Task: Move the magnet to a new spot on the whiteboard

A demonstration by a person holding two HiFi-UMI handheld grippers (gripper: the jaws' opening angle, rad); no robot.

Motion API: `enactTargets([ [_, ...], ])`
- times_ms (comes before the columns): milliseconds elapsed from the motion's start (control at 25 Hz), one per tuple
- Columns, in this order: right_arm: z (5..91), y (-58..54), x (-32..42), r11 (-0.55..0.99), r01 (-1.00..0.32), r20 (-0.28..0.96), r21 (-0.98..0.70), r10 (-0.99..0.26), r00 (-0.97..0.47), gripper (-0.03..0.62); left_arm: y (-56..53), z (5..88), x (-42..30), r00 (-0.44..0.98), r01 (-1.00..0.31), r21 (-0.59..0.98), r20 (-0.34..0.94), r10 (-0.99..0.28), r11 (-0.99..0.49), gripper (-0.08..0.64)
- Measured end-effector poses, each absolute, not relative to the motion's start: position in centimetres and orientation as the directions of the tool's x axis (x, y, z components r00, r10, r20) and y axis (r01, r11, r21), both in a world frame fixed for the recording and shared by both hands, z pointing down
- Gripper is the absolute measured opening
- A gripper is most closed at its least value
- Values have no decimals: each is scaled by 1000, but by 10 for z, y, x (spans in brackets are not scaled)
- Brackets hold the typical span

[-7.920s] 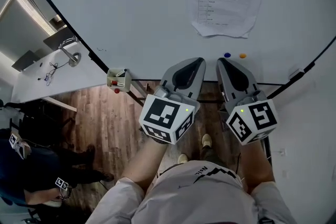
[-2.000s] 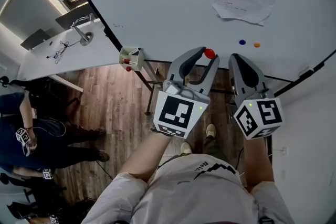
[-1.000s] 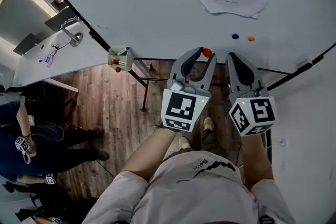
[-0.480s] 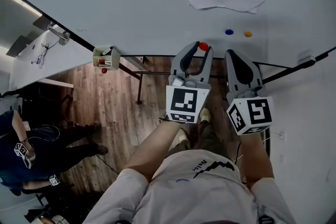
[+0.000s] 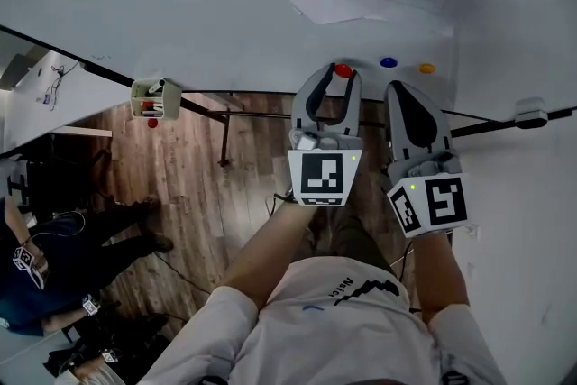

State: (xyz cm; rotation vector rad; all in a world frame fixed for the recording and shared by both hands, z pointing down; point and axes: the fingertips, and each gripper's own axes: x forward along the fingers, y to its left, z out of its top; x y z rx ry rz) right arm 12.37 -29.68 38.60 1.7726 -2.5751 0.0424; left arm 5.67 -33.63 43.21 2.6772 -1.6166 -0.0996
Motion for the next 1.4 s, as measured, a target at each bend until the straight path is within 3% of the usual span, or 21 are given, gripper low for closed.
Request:
enactTargets([
  [920,416,-330,144,386,-922,58,-7,-921,-386,12,-365,452,76,366,-925,66,-117,-923,-375,133],
  [1400,419,-328,140,391,-920,61,-19,-918,-392,12,-360,453,74,407,-901,107,-128,-905,-420,133],
])
